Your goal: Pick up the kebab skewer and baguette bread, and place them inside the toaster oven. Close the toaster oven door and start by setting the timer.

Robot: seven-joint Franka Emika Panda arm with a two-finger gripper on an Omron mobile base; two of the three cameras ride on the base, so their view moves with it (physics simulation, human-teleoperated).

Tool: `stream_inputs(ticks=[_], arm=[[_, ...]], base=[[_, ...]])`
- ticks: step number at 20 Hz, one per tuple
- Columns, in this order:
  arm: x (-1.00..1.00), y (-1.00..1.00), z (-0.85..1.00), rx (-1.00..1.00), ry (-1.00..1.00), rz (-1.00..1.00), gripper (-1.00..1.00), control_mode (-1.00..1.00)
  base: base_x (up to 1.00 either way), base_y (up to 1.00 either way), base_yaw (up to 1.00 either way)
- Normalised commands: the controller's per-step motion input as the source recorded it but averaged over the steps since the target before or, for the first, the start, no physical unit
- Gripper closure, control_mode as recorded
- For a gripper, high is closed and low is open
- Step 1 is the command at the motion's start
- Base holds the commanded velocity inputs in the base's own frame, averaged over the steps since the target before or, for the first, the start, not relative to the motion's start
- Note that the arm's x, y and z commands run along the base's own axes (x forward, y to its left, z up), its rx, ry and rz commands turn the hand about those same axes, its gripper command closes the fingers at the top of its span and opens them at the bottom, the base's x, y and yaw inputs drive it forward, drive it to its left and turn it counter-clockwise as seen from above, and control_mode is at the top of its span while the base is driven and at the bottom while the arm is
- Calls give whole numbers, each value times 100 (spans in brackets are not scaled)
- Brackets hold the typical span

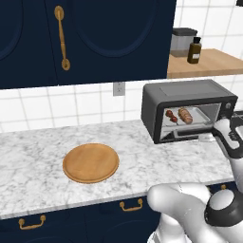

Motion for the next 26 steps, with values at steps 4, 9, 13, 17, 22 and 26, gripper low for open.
stream_inputs(ticks=[4,9,13,17,22,26], arm=[[60,0,43,0,8,0,-100,-100],[47,2,44,0,13,2,-100,-100],[38,0,16,0,13,0,-100,-100],[25,-7,0,0,11,0,-100,-100],[46,-2,0,0,7,0,-100,-100],[46,0,-6,0,2,0,-100,-100]], base=[[0,0,0],[0,0,0],[0,0,0],[0,0,0],[0,0,0],[0,0,0]])
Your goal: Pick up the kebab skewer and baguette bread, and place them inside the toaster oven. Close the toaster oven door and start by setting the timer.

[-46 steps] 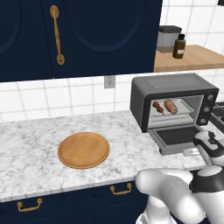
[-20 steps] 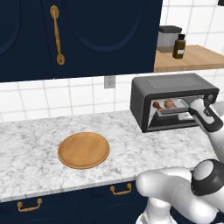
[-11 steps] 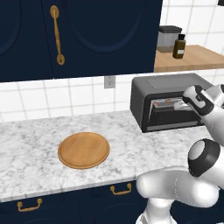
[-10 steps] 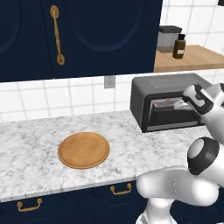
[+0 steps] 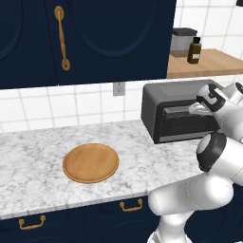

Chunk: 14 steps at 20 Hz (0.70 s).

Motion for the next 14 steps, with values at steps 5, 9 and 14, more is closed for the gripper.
stream_inputs(ticks=[5,9,14], arm=[[20,9,-17,0,0,0,-100,-100],[-11,0,0,0,0,0,-100,-100],[-50,0,9,0,0,0,-100,-100]], base=[[0,0,0],[0,0,0],[0,0,0]])
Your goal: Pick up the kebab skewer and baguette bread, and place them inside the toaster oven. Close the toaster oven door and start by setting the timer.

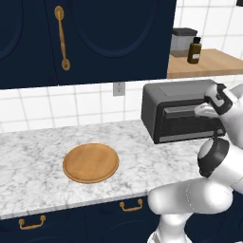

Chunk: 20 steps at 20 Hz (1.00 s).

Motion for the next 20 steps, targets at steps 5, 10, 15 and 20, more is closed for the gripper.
stream_inputs(ticks=[5,10,15,20], arm=[[-65,-13,21,-2,-9,-5,-100,-100],[-15,-1,38,-12,-20,0,-100,-100],[0,-33,9,-12,-30,0,-100,-100],[0,-71,0,-3,-21,0,-100,-100]], base=[[0,0,0],[0,0,0],[0,0,0],[0,0,0]])
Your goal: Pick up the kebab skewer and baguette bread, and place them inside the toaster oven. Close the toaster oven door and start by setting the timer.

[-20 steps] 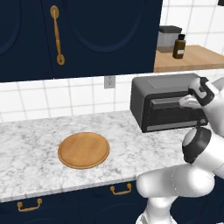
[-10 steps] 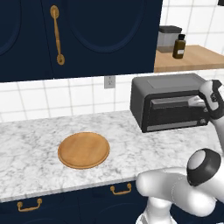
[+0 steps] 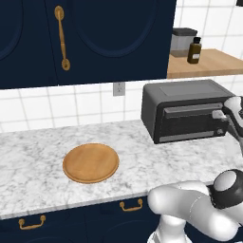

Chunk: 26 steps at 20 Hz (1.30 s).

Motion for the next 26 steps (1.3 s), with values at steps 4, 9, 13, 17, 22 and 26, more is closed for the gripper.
stream_inputs(ticks=[4,9,13,17,22,26], arm=[[0,-78,0,-1,-18,0,-100,-100],[-4,-76,0,0,-15,-2,-100,-100],[0,-33,0,0,-24,0,-100,-100],[28,-2,-4,0,-19,0,-100,-100],[55,8,-7,0,-6,0,-100,-100],[33,-27,0,0,-8,-2,-100,-100]], base=[[0,0,0],[0,0,0],[0,0,0],[0,0,0],[0,0,0],[0,0,0]])
